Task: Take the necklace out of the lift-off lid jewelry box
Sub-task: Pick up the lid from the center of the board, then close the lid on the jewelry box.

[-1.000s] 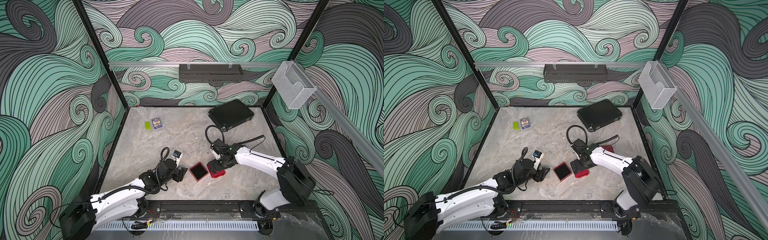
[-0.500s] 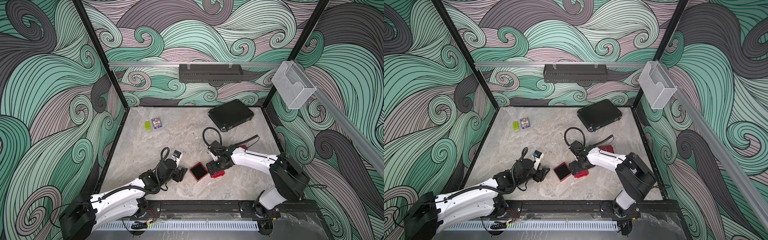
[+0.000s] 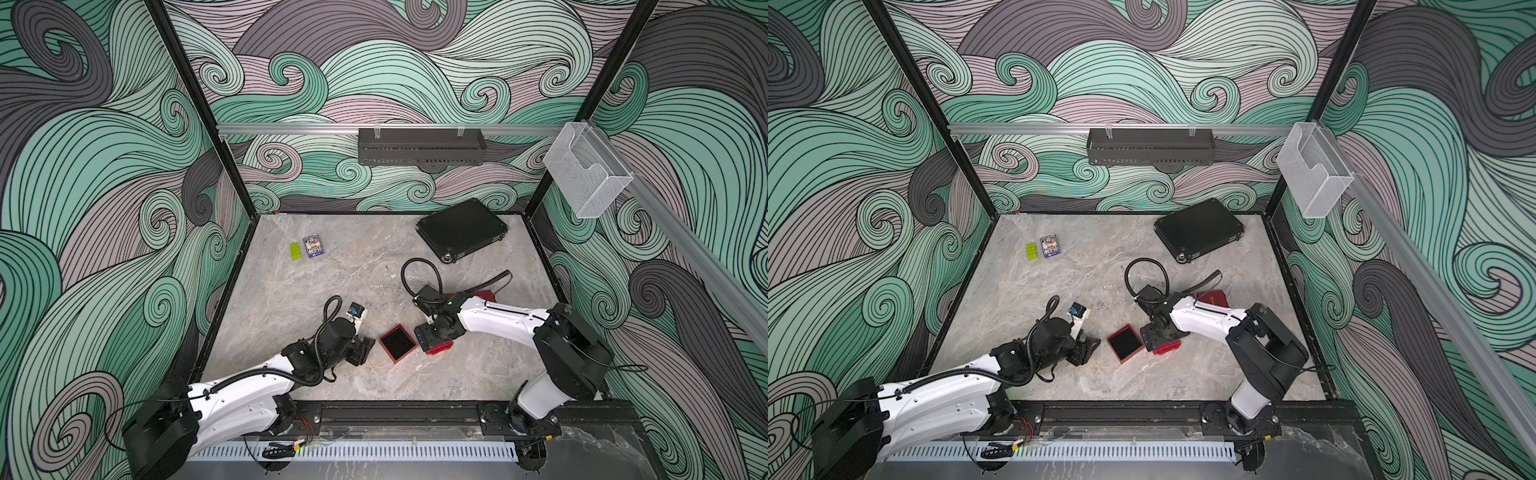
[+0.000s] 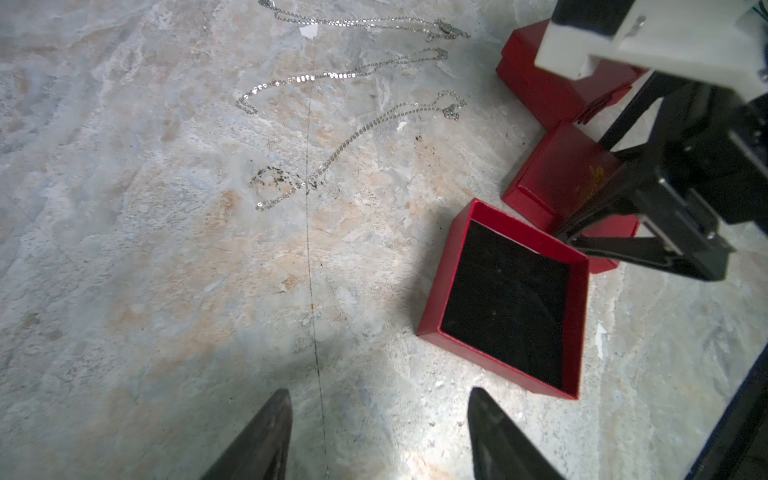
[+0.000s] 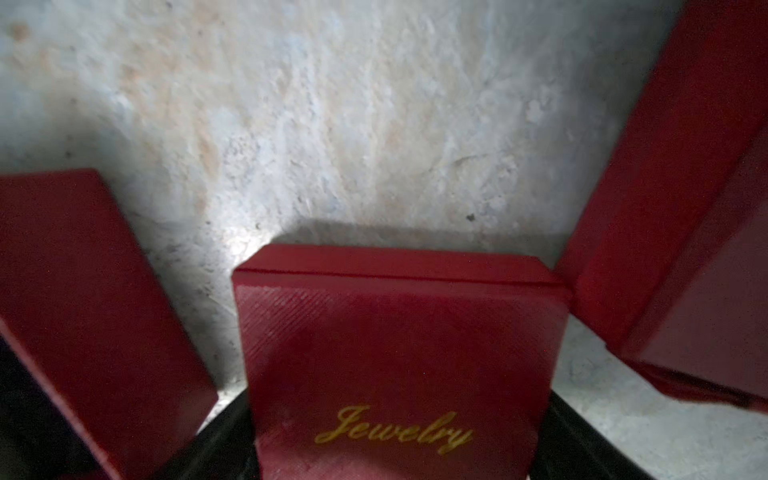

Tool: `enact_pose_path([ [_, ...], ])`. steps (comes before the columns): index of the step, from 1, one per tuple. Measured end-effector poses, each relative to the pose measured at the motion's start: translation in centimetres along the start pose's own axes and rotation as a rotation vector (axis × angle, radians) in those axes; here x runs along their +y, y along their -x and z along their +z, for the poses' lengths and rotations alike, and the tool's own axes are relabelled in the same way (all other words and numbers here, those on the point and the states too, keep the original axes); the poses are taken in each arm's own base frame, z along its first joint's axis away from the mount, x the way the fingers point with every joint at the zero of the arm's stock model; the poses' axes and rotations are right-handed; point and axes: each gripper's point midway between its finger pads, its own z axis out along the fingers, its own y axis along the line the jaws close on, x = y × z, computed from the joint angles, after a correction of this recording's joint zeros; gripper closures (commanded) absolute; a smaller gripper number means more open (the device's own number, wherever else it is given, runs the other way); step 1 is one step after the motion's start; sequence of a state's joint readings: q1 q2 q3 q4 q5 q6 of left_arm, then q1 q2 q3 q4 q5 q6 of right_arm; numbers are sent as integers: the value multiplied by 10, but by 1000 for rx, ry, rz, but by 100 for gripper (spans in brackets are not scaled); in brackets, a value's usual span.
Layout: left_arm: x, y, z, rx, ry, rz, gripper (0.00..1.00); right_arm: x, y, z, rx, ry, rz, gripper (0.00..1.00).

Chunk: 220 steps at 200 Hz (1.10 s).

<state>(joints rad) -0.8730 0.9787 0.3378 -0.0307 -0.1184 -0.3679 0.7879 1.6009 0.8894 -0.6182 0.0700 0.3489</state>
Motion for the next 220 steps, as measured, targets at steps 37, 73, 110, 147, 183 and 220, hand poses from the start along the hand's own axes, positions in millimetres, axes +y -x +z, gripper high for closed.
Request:
enact_pose_path([
  [37,-5,-8,5,36,-29,3,45,14,10,-32,-86,105,-13,15],
  [73,-12,-10,12,52,-61,3,60,40,19,-52,-108,255,-43,16],
  [110,-18,-11,21,59,-93,0,67,58,15,-41,-51,329,-51,17],
  [147,-27,-12,27,61,-130,2,74,75,11,-31,-10,370,-70,17],
  [183,-31,-14,33,68,-152,4,79,89,16,-30,-9,382,-95,17],
  [220,-35,-15,38,65,-163,7,81,96,22,-32,-19,373,-112,17],
])
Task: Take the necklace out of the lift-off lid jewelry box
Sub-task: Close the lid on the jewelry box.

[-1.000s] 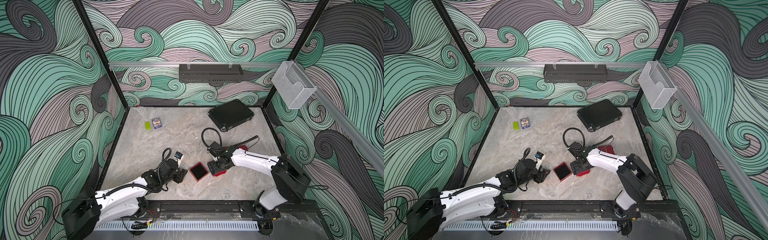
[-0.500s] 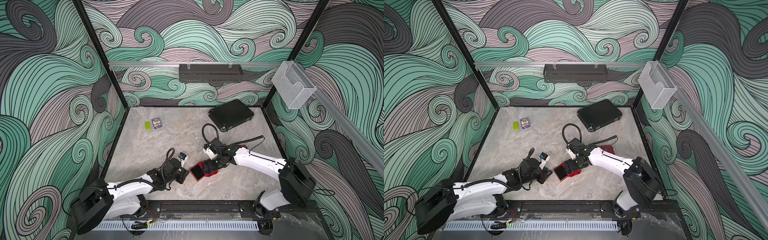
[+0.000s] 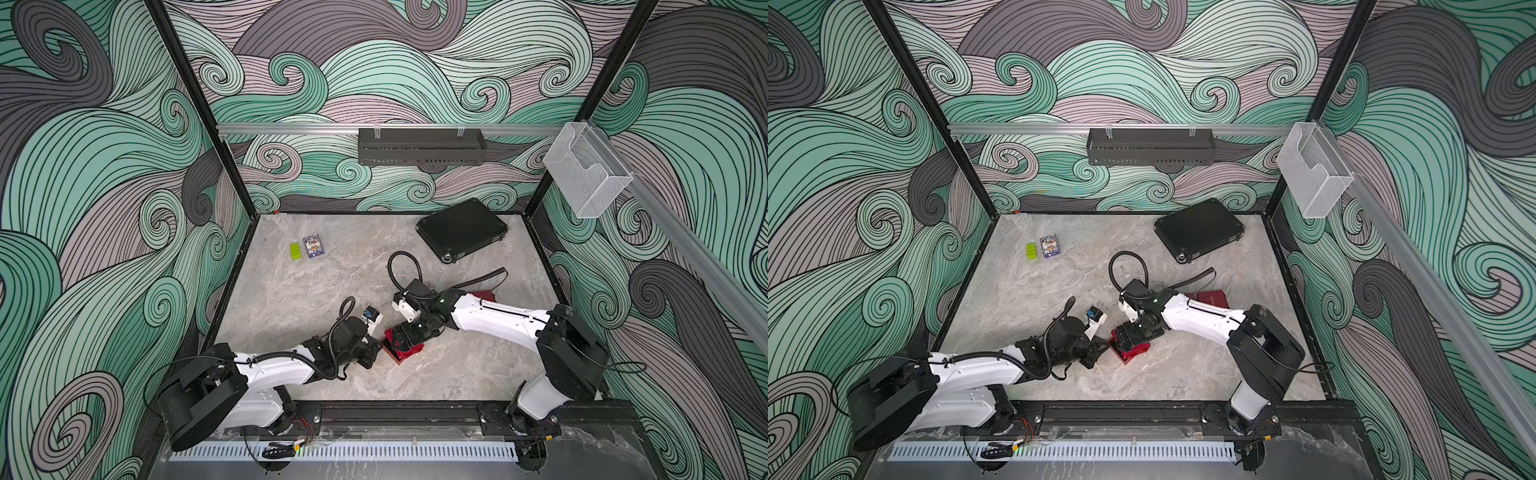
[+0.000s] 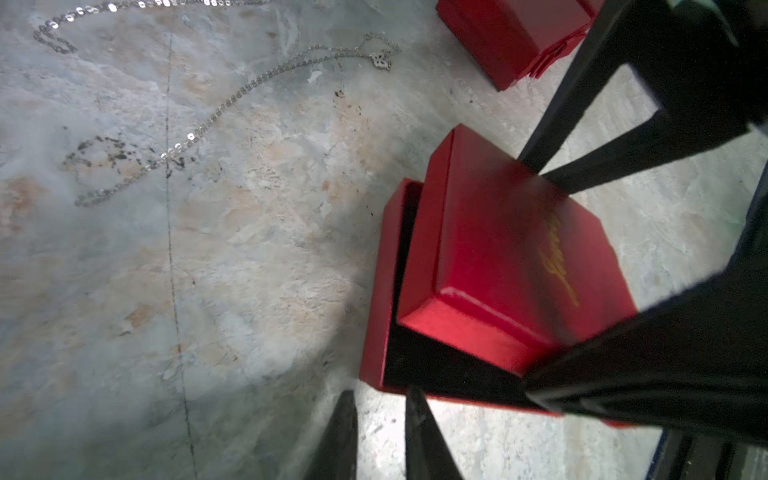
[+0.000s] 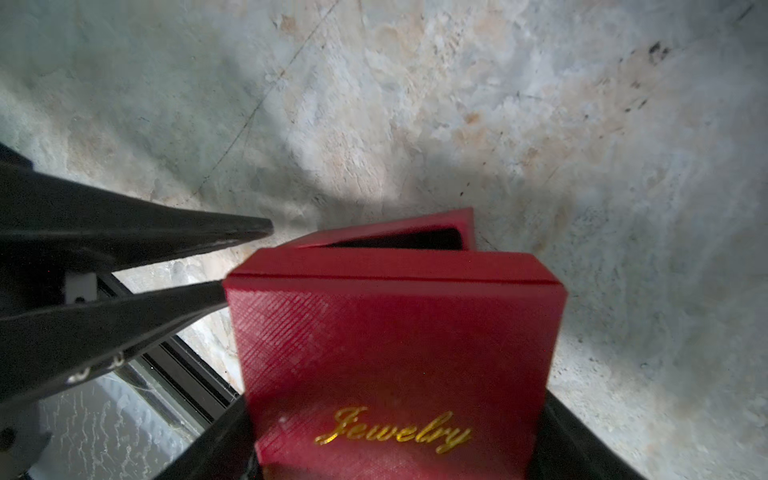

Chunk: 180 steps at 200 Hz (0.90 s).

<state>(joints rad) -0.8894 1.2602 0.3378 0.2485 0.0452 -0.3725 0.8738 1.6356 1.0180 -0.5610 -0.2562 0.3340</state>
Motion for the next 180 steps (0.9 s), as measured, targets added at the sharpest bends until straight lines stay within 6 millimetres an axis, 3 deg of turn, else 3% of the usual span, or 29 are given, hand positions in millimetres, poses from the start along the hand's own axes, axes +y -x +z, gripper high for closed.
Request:
enact_pose_path([
  [84,2,0,5,-3,14,-4,81,0,-4,5,35,-43,-8,16],
  [129,1,2,-4,-25,7,-14,81,-1,-5,8,42,-48,13,13],
  [180,3,-14,-5,1,-7,-13,82,3,-2,9,33,-33,21,4],
])
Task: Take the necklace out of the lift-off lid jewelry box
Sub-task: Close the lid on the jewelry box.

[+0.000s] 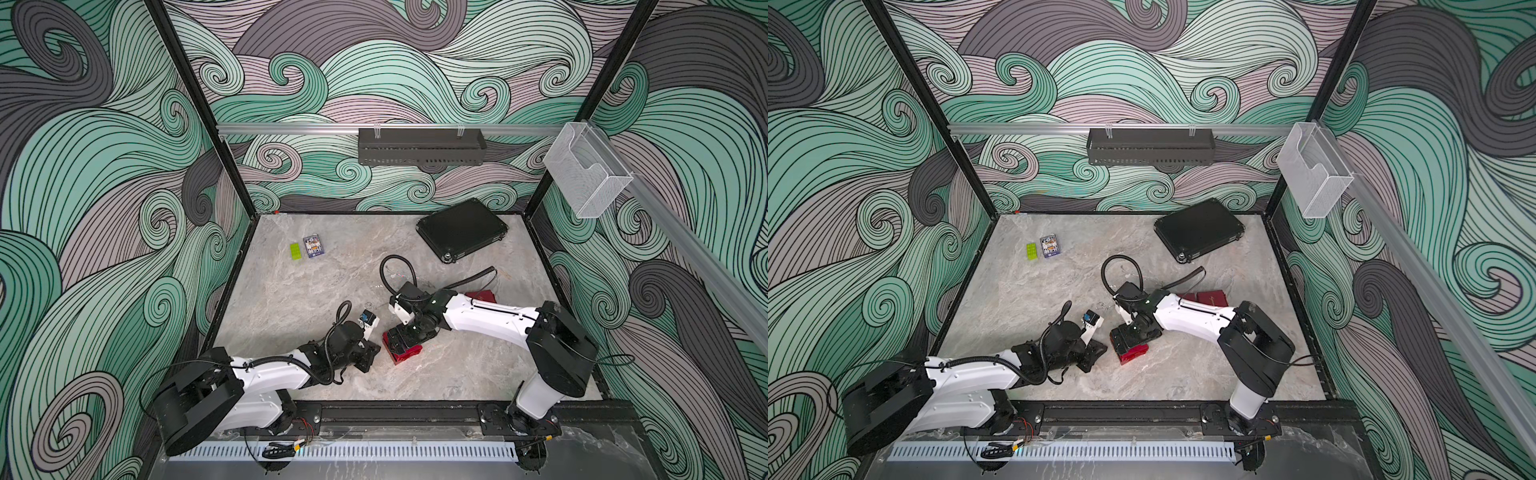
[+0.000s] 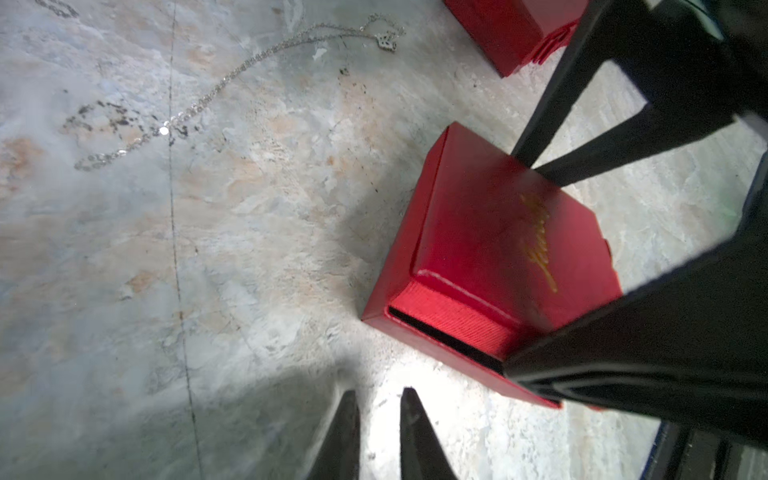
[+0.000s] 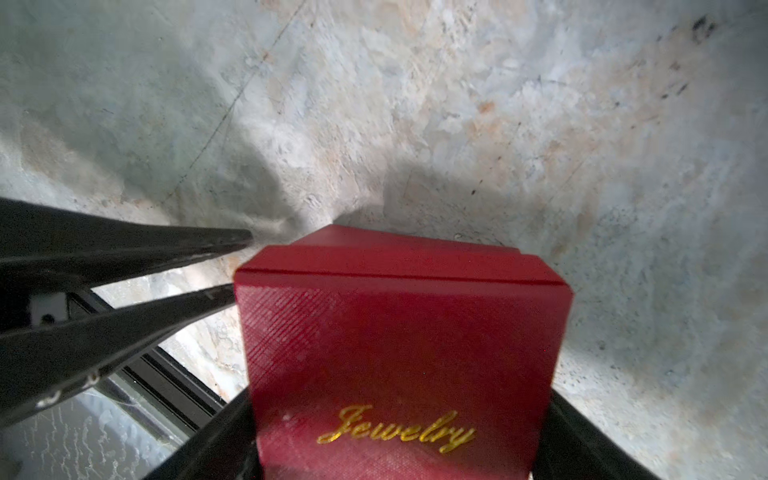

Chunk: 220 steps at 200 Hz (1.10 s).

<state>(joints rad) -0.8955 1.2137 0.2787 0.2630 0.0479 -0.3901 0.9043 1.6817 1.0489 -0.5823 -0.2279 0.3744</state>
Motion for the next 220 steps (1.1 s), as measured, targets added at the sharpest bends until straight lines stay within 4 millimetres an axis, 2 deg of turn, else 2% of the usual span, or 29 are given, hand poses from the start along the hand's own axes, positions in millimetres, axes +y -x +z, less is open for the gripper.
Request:
enact_pose_path([
  [44,-4,-5,3,17,-19,6,83,6,4,-8,-30,25,-8,1],
  [85,-7,-11,6,40,-29,14,83,-2,0,-10,-50,31,24,9],
  [122,-10,-10,8,43,-35,18,83,-11,6,-19,-94,39,67,14],
  [146,-14,-5,11,33,-47,24,83,-15,6,-18,-99,41,83,16],
  [220,-22,-2,17,33,-59,39,85,-11,4,-11,-84,72,89,23],
])
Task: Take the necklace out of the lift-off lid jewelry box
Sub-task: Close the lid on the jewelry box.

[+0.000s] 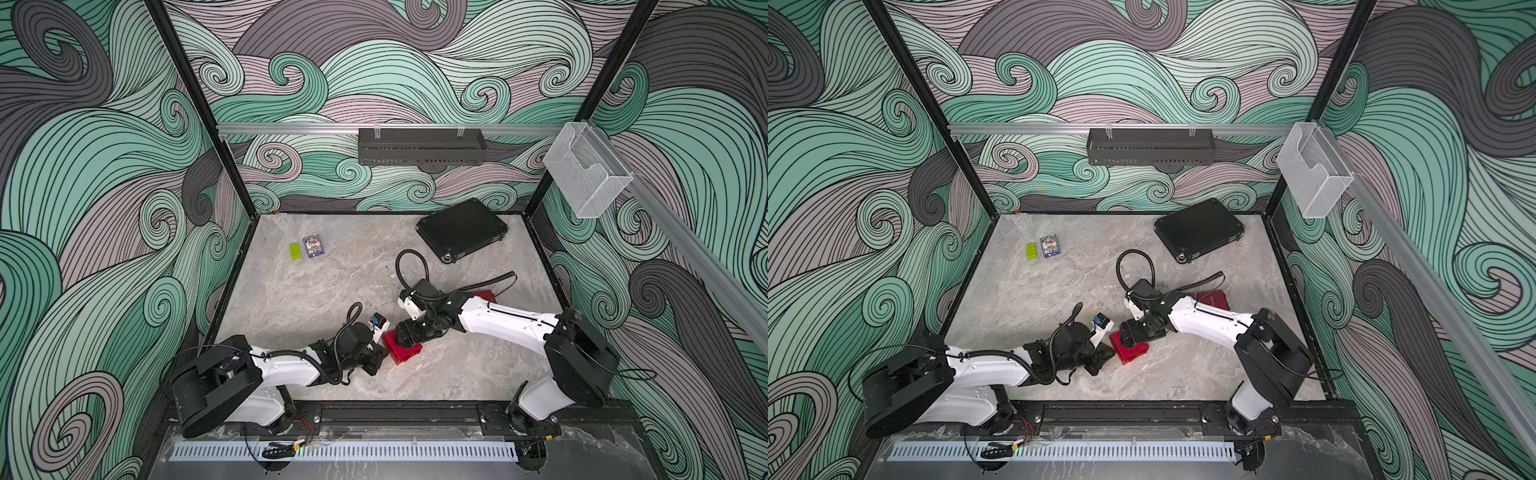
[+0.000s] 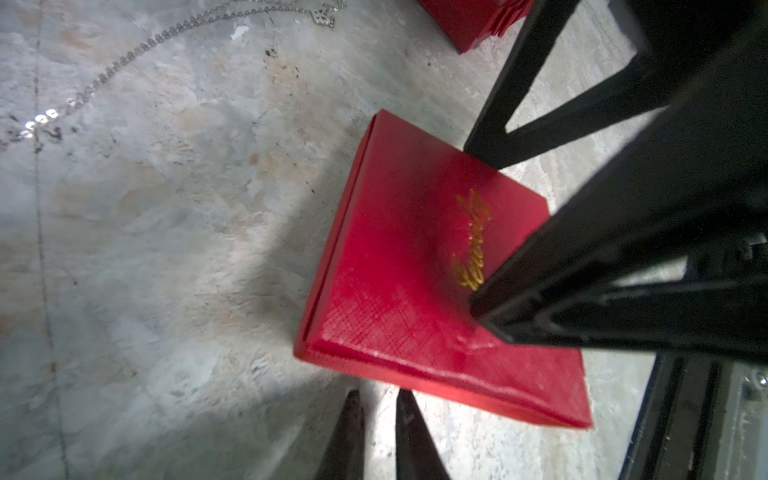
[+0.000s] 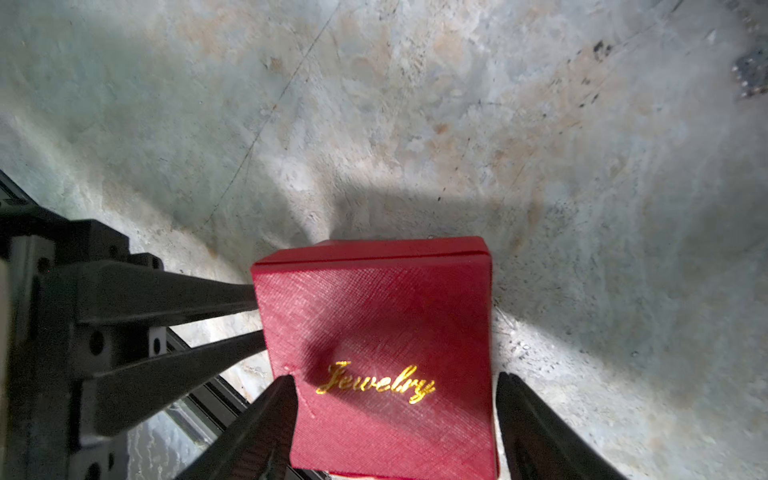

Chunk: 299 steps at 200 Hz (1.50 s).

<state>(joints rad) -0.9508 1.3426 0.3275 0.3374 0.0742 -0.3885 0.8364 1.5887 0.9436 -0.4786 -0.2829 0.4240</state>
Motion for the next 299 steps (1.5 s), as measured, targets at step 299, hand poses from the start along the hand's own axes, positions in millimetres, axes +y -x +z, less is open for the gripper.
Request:
enact_pose_path([
  [299,15,26,-38,-161,122,-16,84,2,6,17,-2,-99,-26,29],
])
